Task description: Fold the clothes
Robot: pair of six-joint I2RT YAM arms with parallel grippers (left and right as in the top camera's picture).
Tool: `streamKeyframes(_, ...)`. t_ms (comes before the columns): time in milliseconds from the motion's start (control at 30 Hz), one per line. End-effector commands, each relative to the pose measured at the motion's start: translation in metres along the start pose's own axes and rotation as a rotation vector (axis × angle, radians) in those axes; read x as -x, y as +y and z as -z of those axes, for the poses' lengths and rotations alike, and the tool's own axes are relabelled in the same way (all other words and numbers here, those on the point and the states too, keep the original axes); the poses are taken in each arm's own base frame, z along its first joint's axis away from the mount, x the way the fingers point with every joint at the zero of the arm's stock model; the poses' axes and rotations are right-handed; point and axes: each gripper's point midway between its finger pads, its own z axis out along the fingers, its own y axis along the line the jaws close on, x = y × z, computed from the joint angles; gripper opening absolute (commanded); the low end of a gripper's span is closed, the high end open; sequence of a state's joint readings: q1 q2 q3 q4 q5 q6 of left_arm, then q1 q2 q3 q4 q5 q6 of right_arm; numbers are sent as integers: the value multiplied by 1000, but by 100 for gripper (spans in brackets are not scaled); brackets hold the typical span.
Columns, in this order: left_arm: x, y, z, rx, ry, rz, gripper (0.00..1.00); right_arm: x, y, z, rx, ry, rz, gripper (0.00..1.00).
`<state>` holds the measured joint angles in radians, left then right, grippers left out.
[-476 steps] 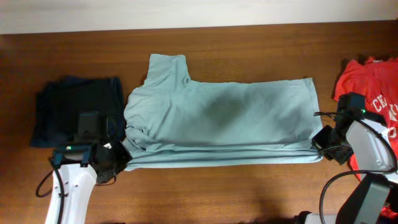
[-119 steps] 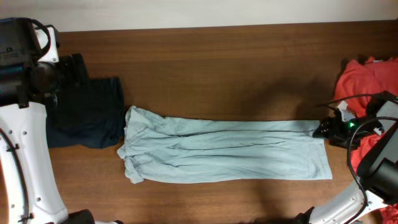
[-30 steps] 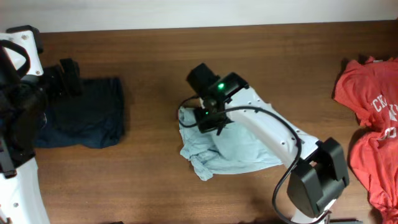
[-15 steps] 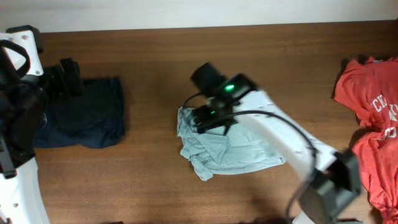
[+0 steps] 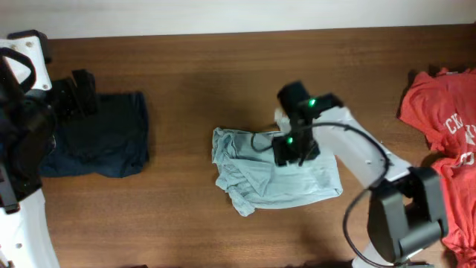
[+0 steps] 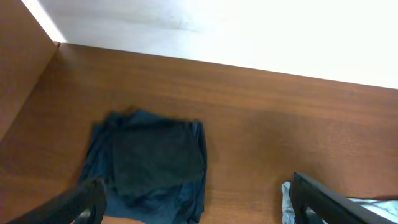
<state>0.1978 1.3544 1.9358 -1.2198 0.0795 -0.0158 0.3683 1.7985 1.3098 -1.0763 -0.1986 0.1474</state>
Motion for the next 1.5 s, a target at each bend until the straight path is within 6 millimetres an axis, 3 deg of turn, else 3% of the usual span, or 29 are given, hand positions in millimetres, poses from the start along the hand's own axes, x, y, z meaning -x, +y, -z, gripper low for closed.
streamKeyframes(0, 7, -2, 11, -10, -38, -10, 93, -21, 1, -26, 40, 52, 31, 40)
streamKeyframes(67, 7, -2, 11, -10, -38, -10, 93, -24, 9, -36, 98, 48, 80, 33)
streamKeyframes(333, 7, -3, 11, -15, -37, -9, 93, -8, 44, -53, 226, -39, 167, 25)
streamKeyframes(433, 7, -7, 11, -39, -38, -10, 93, -11, 56, -58, 232, -32, 207, 22)
streamKeyframes(600, 8, -7, 11, -38, -42, -11, 93, -37, 116, -32, 487, -33, 525, 16)
streamKeyframes(700, 9, -7, 11, -38, -46, -11, 93, -59, 129, -16, 501, -11, 650, 16)
streamKeyframes(800, 9, -7, 11, -38, -46, -11, 93, -76, 127, -6, 448, 12, 738, 16)
streamKeyframes(933, 10, -7, 11, -40, -47, -11, 94, -72, 111, 11, 344, -46, 750, 16)
streamKeyframes(1033, 9, -18, 11, -103, -42, -19, 97, -48, 99, 32, 285, -167, 619, 16)
streamKeyframes(1100, 7, -35, 10, -187, -38, -78, 97, -21, 76, 44, 216, -253, 365, 17)
streamKeyframes(1167, 6, -40, 7, -200, -28, -89, 97, -8, 66, 49, 222, -288, 221, 17)
streamKeyframes(1233, 5, -44, 2, -212, -15, -95, 97, -1, 59, 46, 228, -288, 154, 18)
streamKeyframes(1333, 2, -51, -5, -229, 8, -104, 97, 1, 58, 24, 231, -222, 51, 19)
streamKeyframes(1467, -3, -58, -14, -247, 40, -114, 97, -3, 82, -23, 299, -76, 0, 15)
